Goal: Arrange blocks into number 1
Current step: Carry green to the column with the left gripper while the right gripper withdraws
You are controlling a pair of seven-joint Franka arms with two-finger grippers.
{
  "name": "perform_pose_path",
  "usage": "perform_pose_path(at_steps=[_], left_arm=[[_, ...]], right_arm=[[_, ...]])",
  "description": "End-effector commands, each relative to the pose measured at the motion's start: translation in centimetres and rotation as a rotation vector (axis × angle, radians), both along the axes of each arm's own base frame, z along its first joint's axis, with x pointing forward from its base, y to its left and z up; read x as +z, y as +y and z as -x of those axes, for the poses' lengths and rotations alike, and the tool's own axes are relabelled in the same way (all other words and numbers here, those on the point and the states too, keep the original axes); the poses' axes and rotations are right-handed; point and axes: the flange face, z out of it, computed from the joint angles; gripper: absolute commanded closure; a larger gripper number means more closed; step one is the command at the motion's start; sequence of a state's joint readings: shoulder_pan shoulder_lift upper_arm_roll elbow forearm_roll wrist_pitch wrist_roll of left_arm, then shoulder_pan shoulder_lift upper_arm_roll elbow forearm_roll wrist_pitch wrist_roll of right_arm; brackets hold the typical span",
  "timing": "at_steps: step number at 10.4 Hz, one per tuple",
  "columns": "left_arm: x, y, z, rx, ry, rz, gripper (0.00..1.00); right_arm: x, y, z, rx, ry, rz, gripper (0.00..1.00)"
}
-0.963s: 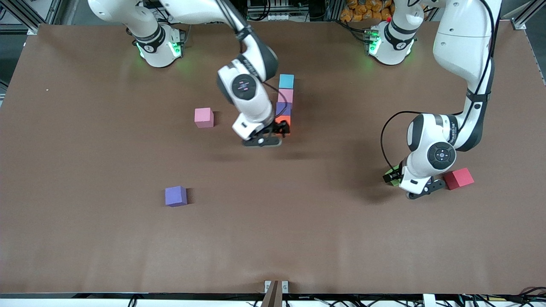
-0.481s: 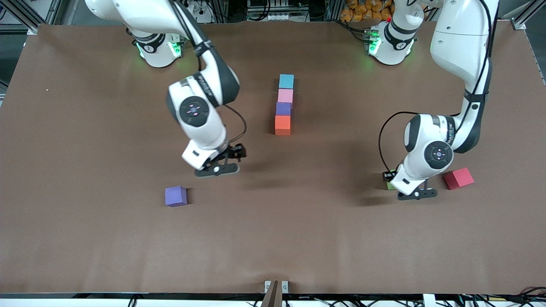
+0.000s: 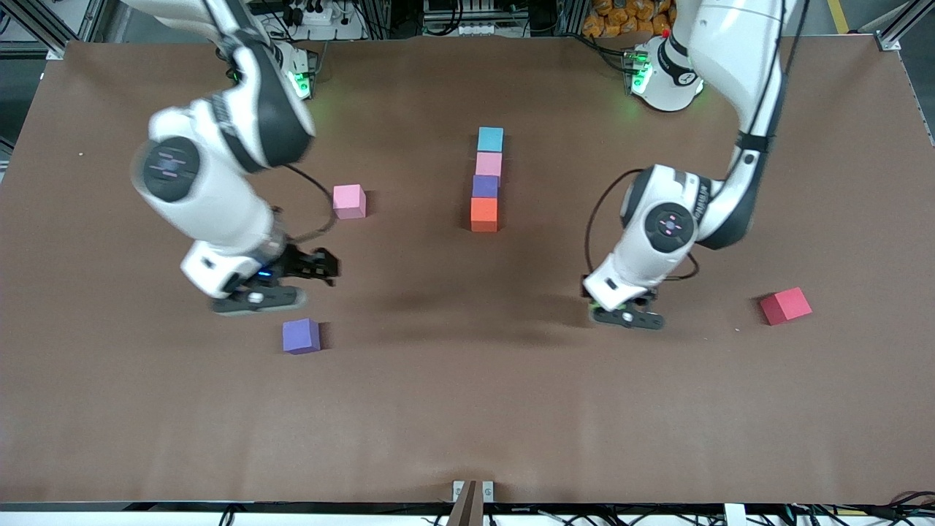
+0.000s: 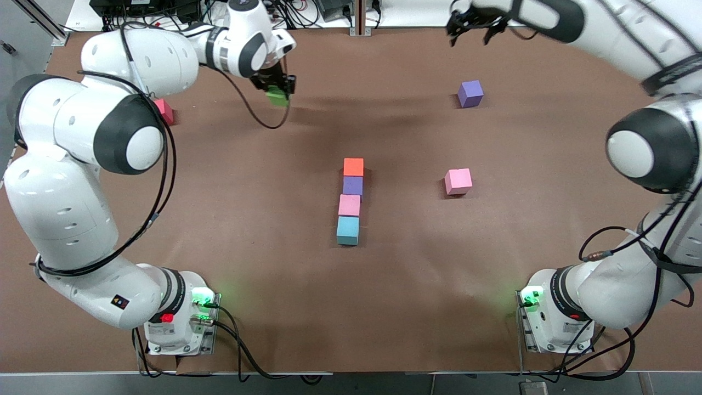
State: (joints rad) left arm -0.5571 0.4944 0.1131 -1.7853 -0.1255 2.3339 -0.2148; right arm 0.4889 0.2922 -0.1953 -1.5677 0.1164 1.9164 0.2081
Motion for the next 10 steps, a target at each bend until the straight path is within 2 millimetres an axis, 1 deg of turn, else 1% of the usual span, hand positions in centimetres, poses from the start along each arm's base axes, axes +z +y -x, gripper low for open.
perform_pose_path(at_steps=[1, 3, 4, 5, 6, 7, 8, 9, 10], left_arm=[[1.1, -4.8, 0.6, 0.073, 0.027, 0.085, 1.0], [0.0, -11.0, 3.2, 0.158, 0.039, 0.082, 1.0], [-1.2, -13.5, 4.5, 0.186, 0.047, 0.068, 1.0], [-2.2, -15.4, 5.8, 0.208, 0.057, 0.056, 1.0], [-3.0, -16.5, 6.9, 0.22, 0.067, 0.047, 1.0], [-3.8, -17.4, 7.7, 0.23, 0.076, 0.04, 1.0], [-4.7, -18.6, 8.8, 0.236, 0.083, 0.026, 1.0], [-5.1, -19.3, 9.7, 0.217, 0.084, 0.017, 1.0], [-5.6, -19.3, 10.0, 0.216, 0.088, 0.009, 1.0]], right_arm=[[3.8, -4.7, 1.5, -0.046, 0.001, -0.021, 0.0], [6.7, -8.9, 2.6, -0.068, 0.005, -0.005, 0.0], [7.9, -10.9, 3.2, -0.055, 0.014, 0.003, 0.0], [8.9, -12.8, 3.8, -0.067, 0.03, 0.003, 0.0], [10.3, -14.4, 4.4, -0.071, 0.024, 0.002, 0.0], [10.8, -15.6, 4.8, -0.066, 0.031, 0.004, 0.0], [11.7, -16.5, 5.5, -0.054, 0.043, 0.013, 0.0], [12.3, -17.0, 5.9, -0.032, 0.057, 0.029, 0.0], [13.1, -18.0, 6.0, -0.034, 0.055, 0.043, 0.0]])
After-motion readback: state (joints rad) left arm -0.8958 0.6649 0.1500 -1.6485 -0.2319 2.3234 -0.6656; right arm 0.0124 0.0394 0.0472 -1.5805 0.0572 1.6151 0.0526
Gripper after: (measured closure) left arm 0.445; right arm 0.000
